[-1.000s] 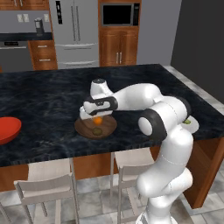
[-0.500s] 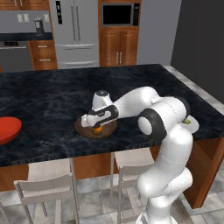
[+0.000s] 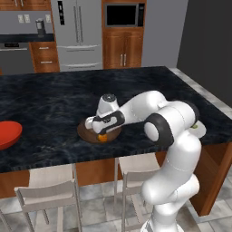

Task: Take the fruits from the plate on the dining counter and place two fruits in each bowl.

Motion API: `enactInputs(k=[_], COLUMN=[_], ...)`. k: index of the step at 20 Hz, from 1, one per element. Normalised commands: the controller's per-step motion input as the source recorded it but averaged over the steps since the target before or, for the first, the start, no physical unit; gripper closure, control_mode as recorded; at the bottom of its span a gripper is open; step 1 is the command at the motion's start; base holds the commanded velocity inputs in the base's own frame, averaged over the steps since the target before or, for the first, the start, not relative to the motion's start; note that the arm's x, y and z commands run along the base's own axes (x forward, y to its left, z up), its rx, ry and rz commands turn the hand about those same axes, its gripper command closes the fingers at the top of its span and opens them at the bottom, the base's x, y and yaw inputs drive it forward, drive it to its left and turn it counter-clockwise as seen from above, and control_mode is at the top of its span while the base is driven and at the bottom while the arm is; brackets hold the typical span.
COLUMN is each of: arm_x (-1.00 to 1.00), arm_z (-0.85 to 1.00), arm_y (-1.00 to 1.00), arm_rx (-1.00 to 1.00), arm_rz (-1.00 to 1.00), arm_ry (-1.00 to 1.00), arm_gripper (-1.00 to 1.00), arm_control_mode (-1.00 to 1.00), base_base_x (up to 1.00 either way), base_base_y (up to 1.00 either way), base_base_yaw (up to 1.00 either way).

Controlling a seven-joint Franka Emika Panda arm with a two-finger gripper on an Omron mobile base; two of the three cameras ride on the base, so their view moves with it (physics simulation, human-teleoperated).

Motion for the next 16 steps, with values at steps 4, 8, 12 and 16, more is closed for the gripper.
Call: enactInputs(k=[4,8,12,16], arm_x=[0.24,0.00,-0.31,-0.62], arm_z=[0.48,0.83,0.45,0.38], arm_y=[-0.12,-0.47,-0.93,-0.99], arm_rx=[0.04,0.06,0.01,0.00], arm_rz=[-0.01,-0.07,-0.01,0.00], arm_ry=[-0.01,0.00,0.00,0.01], arm_gripper=[-1.00,-1.00,-1.00,-1.00], arm_control_mode=[-1.00,-1.00,-1.00,-1.00], base_base_x=[0.00,0.00,0.00,0.00], base_base_y=[0.00,0.00,0.00,0.00], base_base_yaw=[0.00,0.00,0.00,0.00])
